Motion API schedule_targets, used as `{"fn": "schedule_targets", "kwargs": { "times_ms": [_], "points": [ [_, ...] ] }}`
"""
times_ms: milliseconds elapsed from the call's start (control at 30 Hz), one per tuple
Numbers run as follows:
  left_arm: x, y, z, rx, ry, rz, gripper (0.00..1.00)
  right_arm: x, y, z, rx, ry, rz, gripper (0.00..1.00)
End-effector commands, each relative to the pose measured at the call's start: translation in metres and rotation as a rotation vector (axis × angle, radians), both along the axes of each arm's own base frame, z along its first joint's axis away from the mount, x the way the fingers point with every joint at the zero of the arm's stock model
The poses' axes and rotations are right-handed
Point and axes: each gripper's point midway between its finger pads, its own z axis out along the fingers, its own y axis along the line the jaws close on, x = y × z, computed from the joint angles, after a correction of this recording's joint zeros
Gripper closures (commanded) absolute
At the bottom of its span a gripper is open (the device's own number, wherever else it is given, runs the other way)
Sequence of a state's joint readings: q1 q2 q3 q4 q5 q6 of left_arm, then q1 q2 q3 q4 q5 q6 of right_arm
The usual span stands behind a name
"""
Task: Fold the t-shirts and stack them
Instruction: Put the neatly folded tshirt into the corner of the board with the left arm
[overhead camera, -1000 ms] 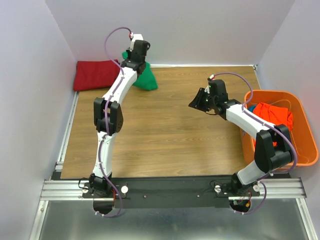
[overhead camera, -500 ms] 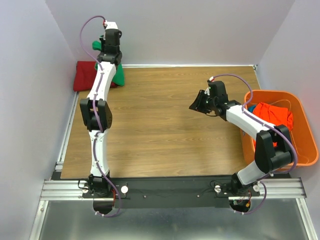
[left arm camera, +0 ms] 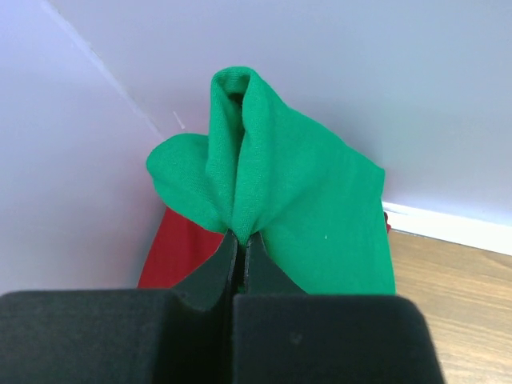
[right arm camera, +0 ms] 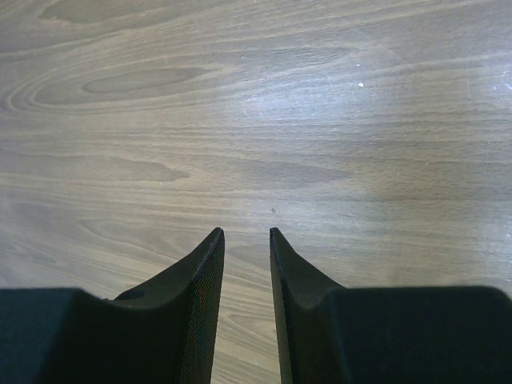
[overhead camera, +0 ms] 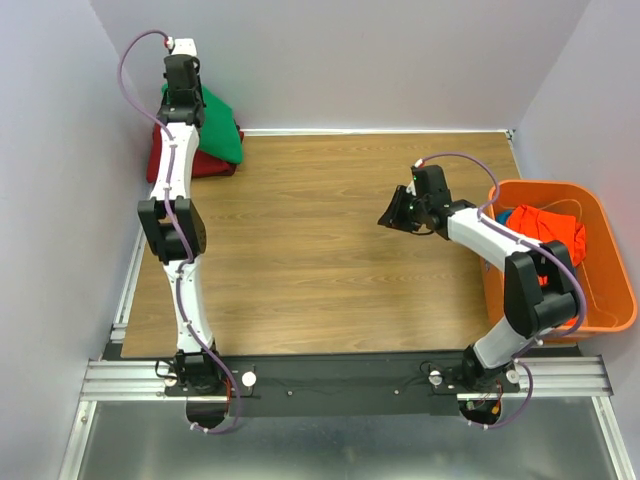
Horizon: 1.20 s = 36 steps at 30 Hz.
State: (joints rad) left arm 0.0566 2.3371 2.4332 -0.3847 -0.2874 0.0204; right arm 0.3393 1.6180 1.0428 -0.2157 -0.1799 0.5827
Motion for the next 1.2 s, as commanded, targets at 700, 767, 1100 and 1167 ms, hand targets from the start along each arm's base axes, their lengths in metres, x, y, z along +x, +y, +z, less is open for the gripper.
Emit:
{"fn": "schedule_targets", "kwargs": {
  "times_ms": [700, 767, 1100, 1167],
  "points": [
    [0.007, 0.079, 0.002, -0.197, -0.158, 0.085, 0.27, 0.01, 0.0, -0.002, -0.039, 0.004, 0.001, 0.63],
    [0.0, 0.074, 0.022, -0.217, -0.198, 0.067, 0.26, 0.01, 0.0, 0.001, -0.038, -0.004, 0.003, 0.63],
    [-0.023, 0.013, 0.036, -0.34, -0.189, -0.047, 0.26, 0.005, -0.005, 0.019, -0.033, -0.047, -0.011, 0.62],
    [-0.034, -0.004, 0.032, -0.367, -0.167, -0.067, 0.26, 0.004, -0.005, 0.023, -0.031, -0.06, -0.013, 0.62]
  ]
}}
